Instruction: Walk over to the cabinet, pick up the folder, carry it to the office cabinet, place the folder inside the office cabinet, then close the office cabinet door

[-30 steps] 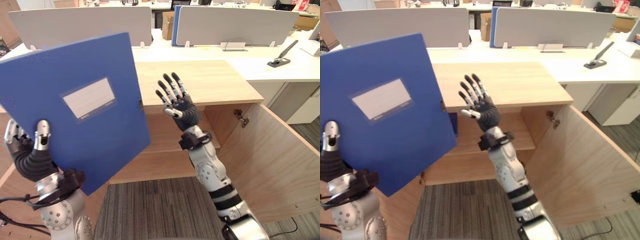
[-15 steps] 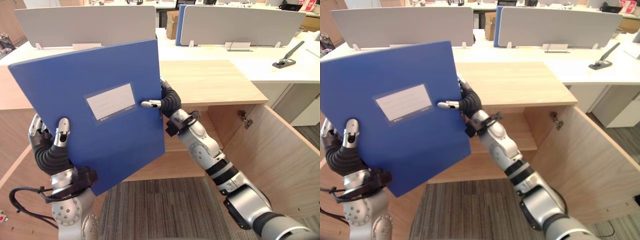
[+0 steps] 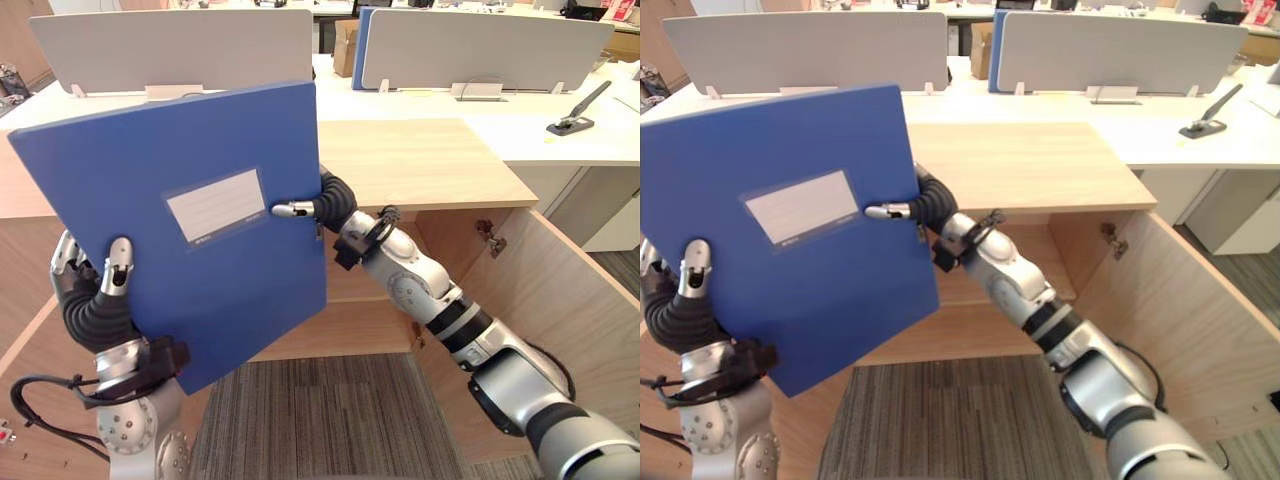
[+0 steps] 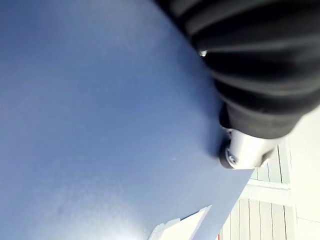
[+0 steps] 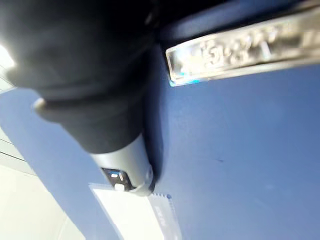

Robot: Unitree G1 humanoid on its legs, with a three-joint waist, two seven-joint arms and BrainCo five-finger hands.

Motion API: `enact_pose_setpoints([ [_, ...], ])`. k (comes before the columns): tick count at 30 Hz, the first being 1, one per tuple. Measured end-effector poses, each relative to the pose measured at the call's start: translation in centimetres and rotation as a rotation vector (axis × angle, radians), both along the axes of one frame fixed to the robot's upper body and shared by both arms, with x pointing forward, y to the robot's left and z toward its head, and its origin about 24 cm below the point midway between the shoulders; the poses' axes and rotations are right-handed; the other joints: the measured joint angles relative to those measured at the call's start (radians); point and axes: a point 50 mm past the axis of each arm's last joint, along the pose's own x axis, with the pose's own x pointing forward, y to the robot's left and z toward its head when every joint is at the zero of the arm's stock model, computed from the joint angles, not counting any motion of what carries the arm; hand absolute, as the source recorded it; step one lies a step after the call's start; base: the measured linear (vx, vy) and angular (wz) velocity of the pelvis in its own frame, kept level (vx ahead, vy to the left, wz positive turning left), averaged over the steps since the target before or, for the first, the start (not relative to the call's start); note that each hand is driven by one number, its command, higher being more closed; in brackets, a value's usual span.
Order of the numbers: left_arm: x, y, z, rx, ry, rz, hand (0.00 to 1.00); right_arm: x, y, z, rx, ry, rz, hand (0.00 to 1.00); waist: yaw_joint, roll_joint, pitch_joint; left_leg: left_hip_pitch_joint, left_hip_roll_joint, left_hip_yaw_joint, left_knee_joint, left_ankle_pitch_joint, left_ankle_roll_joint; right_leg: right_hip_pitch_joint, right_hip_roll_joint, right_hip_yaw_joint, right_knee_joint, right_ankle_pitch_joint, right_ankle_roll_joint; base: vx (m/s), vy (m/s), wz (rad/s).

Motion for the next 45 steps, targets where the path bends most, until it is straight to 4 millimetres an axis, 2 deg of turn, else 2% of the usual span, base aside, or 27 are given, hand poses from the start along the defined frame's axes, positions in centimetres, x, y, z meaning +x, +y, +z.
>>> enact_pose_setpoints([
  [1, 0.0, 0.0, 0.0, 0.002, -0.001, -0.001, 0.00, 0.0, 0.0, 0.0, -0.006, -0.002, 0.005, 1.00, 0.000, 0.000, 0.000, 0.000, 0.000, 0.000, 0.000, 0.000, 0.000, 0.000, 0.000, 0.000, 0.000, 0.000, 0.000, 0.00, 0.000, 0.00],
  [6, 0.2, 0.0, -0.1, 0.013, 0.004, -0.054, 0.00, 0.1, -0.5, 0.1, -0.023, -0.002, 0.015, 1.00, -0.001, 0.000, -0.001, -0.001, 0.001, 0.000, 0.000, 0.000, -0.001, -0.002, 0.001, 0.000, 0.000, 0.000, 0.000, 0.00, 0.000, 0.00],
  [9, 0.8, -0.1, -1.1, -0.009, 0.035, -0.147, 0.00, 0.1, -1.1, 0.0, -0.054, -0.008, 0.005, 1.00, -0.002, -0.001, -0.002, -0.001, 0.001, 0.001, 0.000, 0.000, -0.001, -0.002, 0.001, 0.000, 0.000, 0.000, 0.000, 0.00, 0.000, 0.00],
  [10, 1.4, -0.3, -2.7, -0.046, 0.087, -0.248, 0.00, -0.1, -2.3, -0.5, -0.093, -0.007, -0.015, 1.00, -0.003, -0.004, -0.004, -0.002, 0.001, 0.002, 0.000, 0.000, -0.001, -0.004, 0.001, 0.001, 0.000, 0.000, 0.000, 0.00, 0.000, 0.00],
  [11, 1.5, -0.4, -3.0, -0.054, 0.097, -0.266, 0.00, -0.1, -2.4, -0.7, -0.098, -0.005, -0.017, 1.00, -0.003, -0.004, -0.004, -0.002, 0.001, 0.002, 0.000, 0.000, -0.001, -0.004, 0.001, 0.001, -0.001, 0.000, 0.000, 0.00, 0.000, 0.00],
  [13, 2.1, -0.7, -5.5, -0.094, 0.189, -0.374, 0.00, -0.5, -4.0, -2.0, -0.155, 0.010, -0.049, 1.00, -0.006, -0.006, -0.005, -0.003, 0.000, 0.003, -0.001, 0.000, -0.001, -0.006, 0.000, 0.002, -0.001, 0.000, 0.000, 0.00, 0.000, 0.00],
  [15, 2.6, -1.2, -10.2, -0.155, 0.383, -0.493, 0.00, -1.2, -6.5, -4.4, -0.254, 0.066, -0.100, 1.00, -0.015, -0.006, -0.006, -0.007, 0.000, 0.006, -0.001, 0.000, -0.001, -0.012, 0.001, 0.005, -0.001, 0.000, 0.000, 0.00, 0.000, -0.04],
  [16, 2.5, -1.2, -11.5, -0.185, 0.432, -0.510, 0.00, -1.4, -7.2, -4.9, -0.271, 0.083, -0.115, 1.00, -0.019, -0.006, -0.006, -0.008, 0.001, 0.007, -0.002, 0.000, -0.001, -0.014, 0.001, 0.006, -0.002, 0.000, 0.000, 0.00, 0.001, -0.07],
  [17, 2.1, -1.0, -14.2, -0.242, 0.537, -0.524, 0.00, -1.8, -8.7, -5.5, -0.276, 0.111, -0.154, 1.00, -0.022, -0.009, -0.015, -0.021, 0.002, 0.012, -0.002, 0.000, -0.001, -0.030, 0.003, 0.012, -0.001, 0.000, 0.000, 0.00, 0.003, -0.14],
  [19, 0.7, 0.0, -18.8, -0.355, 0.744, -0.479, 0.00, -2.8, -10.5, -4.5, -0.185, 0.086, -0.164, 1.00, -0.030, -0.009, -0.018, -0.035, 0.006, 0.024, -0.002, 0.000, -0.001, -0.052, 0.008, 0.026, -0.001, 0.003, -0.002, 0.03, 0.003, -0.20],
  [21, -3.2, 1.0, -24.6, -0.538, 1.011, -0.360, 0.00, -4.5, -11.8, -0.6, 0.019, -0.091, -0.190, 1.00, -0.060, -0.009, -0.019, -0.033, 0.010, 0.033, 0.002, -0.001, 0.000, -0.057, 0.014, 0.046, -0.003, 0.003, -0.003, 0.06, -0.007, -0.24],
  [23, -6.0, 1.0, -27.3, -0.641, 1.139, -0.279, 0.00, -5.3, -13.6, 2.0, 0.168, -0.224, -0.280, 1.00, -0.065, -0.009, -0.019, -0.038, 0.012, 0.033, 0.025, -0.013, 0.003, -0.055, 0.015, 0.052, -0.003, 0.002, -0.004, 0.05, -0.007, -0.12],
  [25, -9.3, 1.9, -29.5, -0.762, 1.247, -0.141, 0.00, -5.9, -14.7, 2.6, 0.251, -0.318, -0.413, 1.00, -0.065, -0.005, -0.018, -0.072, 0.027, 0.031, 0.133, -0.071, 0.006, -0.041, 0.023, 0.052, 0.002, -0.008, -0.012, 0.02, -0.002, -0.03],
  [26, -10.3, 2.3, -30.0, -0.803, 1.264, -0.091, 0.00, -6.0, -14.7, 2.3, 0.250, -0.329, -0.449, 1.00, -0.065, -0.002, -0.016, -0.088, 0.034, 0.029, 0.179, -0.093, 0.008, -0.038, 0.028, 0.052, 0.010, -0.015, -0.014, 0.00, 0.000, 0.00],
  [27, -12.7, 3.0, -30.8, -0.899, 1.295, 0.036, 0.00, -6.4, -14.3, 0.9, 0.212, -0.320, -0.504, 1.00, -0.062, 0.007, -0.002, -0.118, 0.052, 0.025, 0.292, -0.130, 0.011, -0.024, 0.038, 0.051, 0.034, -0.038, -0.024, -0.04, -0.018, 0.02],
  [28, -13.5, 3.0, -31.0, -0.930, 1.306, 0.075, 0.00, -6.6, -13.9, 0.2, 0.180, -0.310, -0.517, 1.00, -0.060, 0.006, 0.002, -0.129, 0.056, 0.024, 0.336, -0.135, 0.017, -0.015, 0.038, 0.049, 0.039, -0.049, -0.029, -0.05, -0.023, 0.04],
  [29, -15.0, 3.2, -31.4, -0.984, 1.329, 0.147, 0.00, -7.0, -13.0, -1.7, 0.100, -0.274, -0.529, 1.00, -0.047, 0.010, 0.018, -0.163, 0.063, 0.024, 0.451, -0.135, 0.018, 0.008, 0.038, 0.048, 0.043, -0.061, -0.027, -0.05, -0.023, 0.03],
  [32, -17.1, 1.9, -32.0, -1.061, 1.371, 0.193, 0.00, -8.4, -11.4, -5.6, -0.067, -0.184, -0.505, 1.00, -0.029, 0.032, 0.044, -0.220, 0.085, 0.028, 0.629, -0.114, 0.044, 0.071, 0.052, 0.048, -0.010, -0.070, -0.029, -0.09, -0.040, 0.11],
  [34, -17.8, 0.4, -32.4, -1.104, 1.409, 0.188, 0.00, -9.1, -10.5, -7.2, -0.144, -0.161, -0.500, 1.00, -0.029, 0.053, 0.069, -0.262, 0.097, 0.023, 0.674, -0.079, 0.029, 0.061, 0.060, 0.054, 0.023, -0.078, -0.054, 0.00, -0.023, 0.40],
  [35, -17.8, 0.3, -32.4, -1.109, 1.414, 0.183, 0.00, -9.2, -10.5, -7.5, -0.158, -0.155, -0.506, 1.00, -0.034, 0.053, 0.083, -0.270, 0.098, 0.015, 0.694, -0.061, 0.013, 0.063, 0.060, 0.050, 0.031, -0.080, -0.055, -0.06, -0.006, 0.27],
  [36, -17.9, 0.0, -32.5, -1.120, 1.419, 0.186, 0.00, -9.3, -10.0, -8.1, -0.190, -0.143, -0.499, 1.00, -0.021, 0.030, 0.100, -0.289, 0.085, 0.015, 0.714, -0.036, 0.006, 0.069, 0.043, 0.058, 0.032, -0.083, -0.060, -0.10, 0.008, 0.02],
  [38, -18.8, -0.6, -32.7, -1.127, 1.466, 0.180, 0.00, -9.3, -9.4, -8.5, -0.203, -0.135, -0.482, 1.00, -0.005, 0.021, 0.103, -0.279, 0.040, -0.003, 0.608, -0.082, 0.009, 0.058, 0.015, 0.060, 0.036, -0.084, -0.061, -0.04, -0.015, -0.11],
  [41, -19.2, -0.7, -32.7, -1.117, 1.490, 0.176, 0.00, -8.9, -8.9, -9.7, -0.221, -0.089, -0.474, 1.00, -0.001, 0.022, 0.105, -0.269, 0.001, -0.023, 0.376, -0.082, -0.010, 0.047, 0.002, 0.064, 0.046, -0.083, -0.061, 0.04, 0.080, -0.01],
  [42, -19.7, -1.0, -32.7, -1.127, 1.504, 0.180, 0.00, -8.6, -8.5, -9.9, -0.244, -0.094, -0.469, 1.00, 0.007, 0.037, 0.104, -0.237, 0.006, -0.033, 0.276, -0.058, -0.037, 0.038, 0.014, 0.080, 0.054, -0.091, -0.048, 0.04, 0.143, -0.28],
  [43, -20.1, -1.2, -32.7, -1.135, 1.513, 0.186, 0.00, -8.5, -8.2, -9.9, -0.257, -0.101, -0.463, 1.00, 0.011, 0.050, 0.098, -0.222, 0.016, -0.040, 0.242, -0.045, -0.033, 0.037, 0.028, 0.088, 0.054, -0.096, -0.040, 0.08, 0.227, -0.57],
  [44, -20.3, -0.9, -32.7, -1.129, 1.521, 0.199, 0.00, -8.3, -7.4, -10.3, -0.258, -0.091, -0.449, 1.00, 0.021, 0.038, 0.096, -0.205, 0.011, -0.025, 0.242, -0.013, 0.003, 0.049, 0.028, 0.107, 0.046, -0.096, -0.038, 0.14, 0.192, -0.40],
  [45, -20.2, -0.2, -32.6, -1.105, 1.523, 0.207, 0.00, -8.5, -6.5, -10.3, -0.252, -0.093, -0.428, 1.00, 0.021, 0.009, 0.087, -0.202, -0.014, -0.021, 0.227, -0.018, 0.014, 0.055, 0.003, 0.106, 0.033, -0.090, -0.027, 0.18, 0.221, -0.24],
])
